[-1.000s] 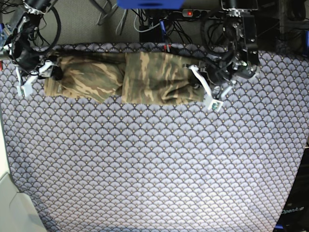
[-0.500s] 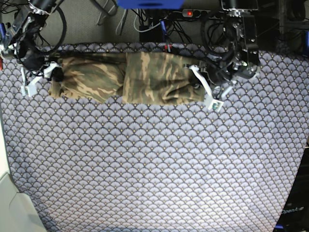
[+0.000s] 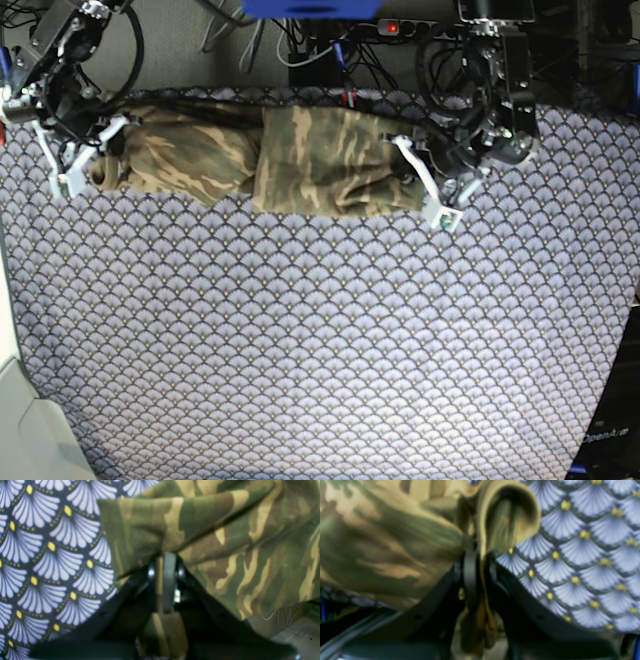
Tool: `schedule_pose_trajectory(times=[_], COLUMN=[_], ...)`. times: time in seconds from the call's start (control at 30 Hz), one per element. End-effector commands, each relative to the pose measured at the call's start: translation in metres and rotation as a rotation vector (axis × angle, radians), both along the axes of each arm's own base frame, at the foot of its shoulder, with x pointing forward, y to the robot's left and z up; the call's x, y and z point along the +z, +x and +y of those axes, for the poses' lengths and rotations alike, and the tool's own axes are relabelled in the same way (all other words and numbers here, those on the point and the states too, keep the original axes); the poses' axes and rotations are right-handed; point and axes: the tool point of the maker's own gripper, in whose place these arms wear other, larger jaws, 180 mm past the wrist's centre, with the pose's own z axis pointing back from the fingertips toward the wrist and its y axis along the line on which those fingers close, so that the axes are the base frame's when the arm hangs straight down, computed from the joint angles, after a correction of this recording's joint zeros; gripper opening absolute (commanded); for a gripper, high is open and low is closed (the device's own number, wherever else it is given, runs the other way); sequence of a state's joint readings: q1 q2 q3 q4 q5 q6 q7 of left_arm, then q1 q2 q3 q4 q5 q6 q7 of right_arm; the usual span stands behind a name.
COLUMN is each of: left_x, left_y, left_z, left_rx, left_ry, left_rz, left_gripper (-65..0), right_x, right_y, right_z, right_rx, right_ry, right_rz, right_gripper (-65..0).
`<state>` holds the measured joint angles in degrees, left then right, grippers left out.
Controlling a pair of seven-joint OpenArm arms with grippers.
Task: Fold the T-shirt properly
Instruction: 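Pull the strip's end with the right gripper, rolling it toward the middle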
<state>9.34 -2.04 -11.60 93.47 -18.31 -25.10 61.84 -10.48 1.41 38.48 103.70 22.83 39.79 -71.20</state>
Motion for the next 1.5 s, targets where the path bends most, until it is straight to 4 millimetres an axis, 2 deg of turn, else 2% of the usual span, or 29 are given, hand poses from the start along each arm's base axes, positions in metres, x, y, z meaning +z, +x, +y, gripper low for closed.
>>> schedule_pose_trajectory(times=[0.0,0.13,0.4,0.57,0.8,0.87,1.1,1.33,1.47], left_x=[0.002,0.002,0.002,0.001,-0.002,-0.002,0.007,0.006,0.007], left_y=[0.003,0.003,0.003,0.002,0.001,0.002,0.015,0.015,0.015], left_z=[0.003,0.003,0.004,0.004,0.016,0.026,0.053,0.052,0.053], left_rx=[-0.001,-0.001,0.001,0.001,-0.001,0.014,0.091,0.089,0.092], left_ry=[0.018,0.018,0.020,0.019,0.047,0.062,0.080,0.078,0.080], left_rz=[-0.003,-0.003,-0.003,0.000,0.008,0.007,-0.021,-0.021,-0.022], left_gripper=[-61.2,-61.2,-61.2,-61.2,-61.2,-61.2,-61.2,-61.2,-61.2], right_x=[0.021,0.042,0.040,0.043,0.050,0.054,0.072,0.082,0.099], right_y=[0.014,0.026,0.035,0.041,0.050,0.056,0.074,0.081,0.088], right_z=[-0.001,0.028,0.096,0.116,0.108,0.107,0.082,0.071,0.073], right_rx=[0.020,0.122,0.273,0.322,0.337,0.338,0.350,0.319,0.260], right_ry=[-0.028,-0.058,0.034,0.057,0.025,0.014,-0.068,-0.085,-0.006], right_rz=[-0.073,-0.112,-0.125,-0.147,-0.175,-0.187,-0.233,-0.269,-0.397], right_gripper=[-65.0,-65.0,-65.0,-65.0,-65.0,-65.0,-65.0,-65.0,-65.0])
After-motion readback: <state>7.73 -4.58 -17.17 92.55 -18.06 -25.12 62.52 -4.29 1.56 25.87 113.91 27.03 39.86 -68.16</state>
